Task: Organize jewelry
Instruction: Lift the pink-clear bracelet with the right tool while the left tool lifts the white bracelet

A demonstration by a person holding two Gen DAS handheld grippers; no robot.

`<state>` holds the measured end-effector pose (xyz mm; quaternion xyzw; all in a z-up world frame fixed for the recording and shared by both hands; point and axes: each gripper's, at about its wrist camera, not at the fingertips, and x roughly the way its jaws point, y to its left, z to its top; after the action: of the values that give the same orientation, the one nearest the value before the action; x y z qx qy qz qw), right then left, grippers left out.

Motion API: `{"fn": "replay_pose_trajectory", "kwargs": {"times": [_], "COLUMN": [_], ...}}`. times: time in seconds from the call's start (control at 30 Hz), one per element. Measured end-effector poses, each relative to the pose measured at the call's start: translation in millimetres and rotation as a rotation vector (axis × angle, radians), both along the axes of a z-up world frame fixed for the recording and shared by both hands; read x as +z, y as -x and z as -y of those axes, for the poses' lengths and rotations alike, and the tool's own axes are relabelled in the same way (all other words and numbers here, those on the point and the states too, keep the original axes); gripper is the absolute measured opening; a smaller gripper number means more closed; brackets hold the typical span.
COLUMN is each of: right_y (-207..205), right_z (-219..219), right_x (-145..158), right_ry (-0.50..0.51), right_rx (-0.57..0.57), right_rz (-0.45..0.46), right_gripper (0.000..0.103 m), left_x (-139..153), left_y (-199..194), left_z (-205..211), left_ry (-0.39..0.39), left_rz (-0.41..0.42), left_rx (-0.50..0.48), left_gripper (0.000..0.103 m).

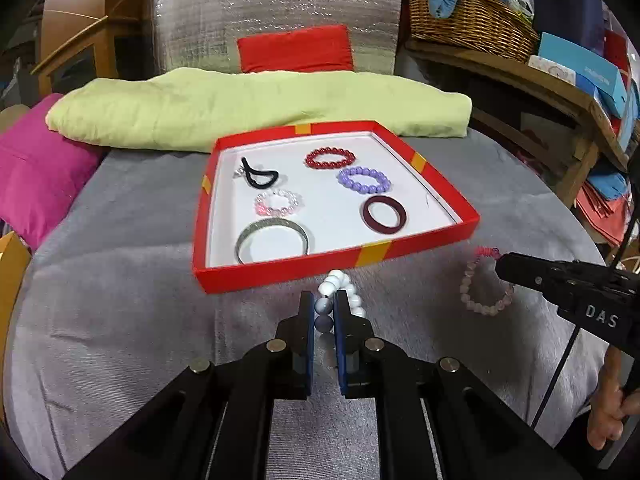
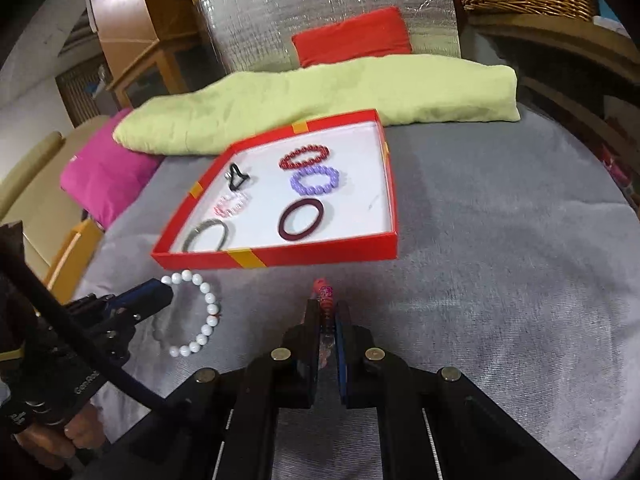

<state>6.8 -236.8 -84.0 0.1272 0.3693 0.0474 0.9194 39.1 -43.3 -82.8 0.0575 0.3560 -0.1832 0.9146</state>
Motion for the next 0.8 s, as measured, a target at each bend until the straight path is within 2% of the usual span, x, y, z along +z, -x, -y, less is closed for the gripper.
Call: {"fn": "replay_pose_trajectory", "kwargs": {"times": [0.2,0.8], "right_y": [0.4,-0.3], "right_z": [-6.1,-12.1], "right_x": [2.2,-1.6], "right_ry": [-0.018,-0.033], "right_rx": [0.022,0.048], "right_rz": [0.012,-0.012], "right_gripper": [0.007,0.007], "left_x": [8.2,5.2], "left_y": [2.0,0.3], "left_z": [4.8,9.9], "left_ry": [-0.012,-0.039], "left_rz": [0.031,0.014], "left_rx": [0.007,0.016], "left_gripper": [0.01,0.01]}}
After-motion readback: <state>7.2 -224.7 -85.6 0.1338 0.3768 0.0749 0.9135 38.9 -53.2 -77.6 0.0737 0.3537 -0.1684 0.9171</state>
